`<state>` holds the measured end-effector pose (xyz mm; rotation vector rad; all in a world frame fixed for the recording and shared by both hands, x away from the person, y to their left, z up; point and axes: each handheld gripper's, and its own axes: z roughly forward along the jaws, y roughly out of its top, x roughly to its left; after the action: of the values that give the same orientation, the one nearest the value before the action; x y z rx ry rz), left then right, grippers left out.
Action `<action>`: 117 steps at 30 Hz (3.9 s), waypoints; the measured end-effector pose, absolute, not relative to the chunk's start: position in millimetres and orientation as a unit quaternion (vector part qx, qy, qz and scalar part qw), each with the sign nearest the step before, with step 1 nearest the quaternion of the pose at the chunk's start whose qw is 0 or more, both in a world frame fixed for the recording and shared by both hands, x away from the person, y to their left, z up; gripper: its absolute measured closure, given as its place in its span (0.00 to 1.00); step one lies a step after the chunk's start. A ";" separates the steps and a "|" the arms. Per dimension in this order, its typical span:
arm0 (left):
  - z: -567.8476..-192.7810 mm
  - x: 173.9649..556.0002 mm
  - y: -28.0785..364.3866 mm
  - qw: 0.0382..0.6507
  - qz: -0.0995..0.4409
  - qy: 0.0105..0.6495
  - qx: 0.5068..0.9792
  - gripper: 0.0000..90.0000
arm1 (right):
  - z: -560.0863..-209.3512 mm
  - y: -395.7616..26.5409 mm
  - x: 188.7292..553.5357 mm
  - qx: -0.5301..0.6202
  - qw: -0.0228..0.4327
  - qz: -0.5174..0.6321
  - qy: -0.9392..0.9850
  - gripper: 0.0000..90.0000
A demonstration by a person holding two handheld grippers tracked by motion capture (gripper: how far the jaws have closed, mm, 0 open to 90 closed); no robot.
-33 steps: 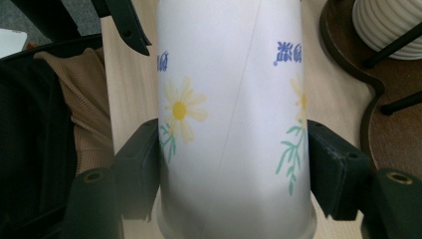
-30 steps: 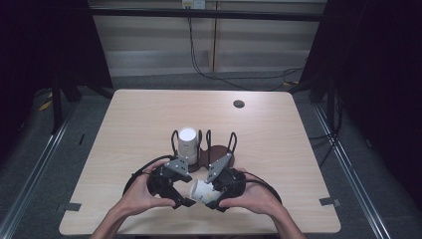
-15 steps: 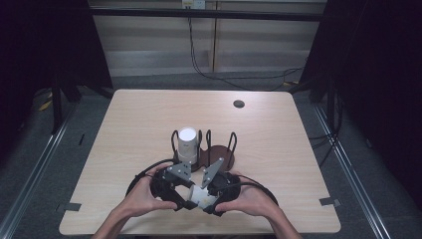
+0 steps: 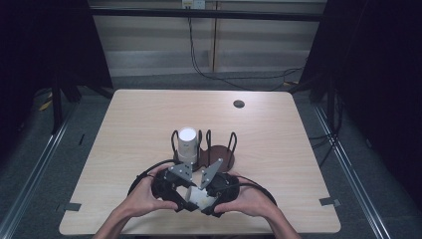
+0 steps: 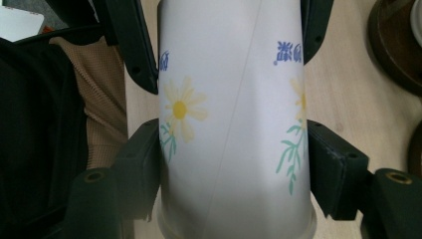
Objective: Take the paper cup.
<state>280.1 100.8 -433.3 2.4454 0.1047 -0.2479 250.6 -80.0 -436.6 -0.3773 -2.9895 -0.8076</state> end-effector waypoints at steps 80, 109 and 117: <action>-415.5 288.1 136.6 0.460 -0.069 0.106 0.879 0.41 | -421.0 -156.3 257.6 -0.242 -0.011 -0.477 -0.845 0.15; -405.0 283.6 136.8 0.497 -0.058 0.096 0.861 0.41 | -420.2 -158.3 254.8 -0.232 0.008 -0.568 -0.790 0.16; -405.2 283.3 136.4 0.508 -0.061 0.098 0.854 0.41 | -420.7 -157.2 255.0 -0.230 0.010 -0.584 -0.779 0.16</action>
<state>283.3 136.4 -405.2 2.0583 0.2362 -0.1466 255.0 -157.2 -420.7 -0.7181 -2.4306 -1.8215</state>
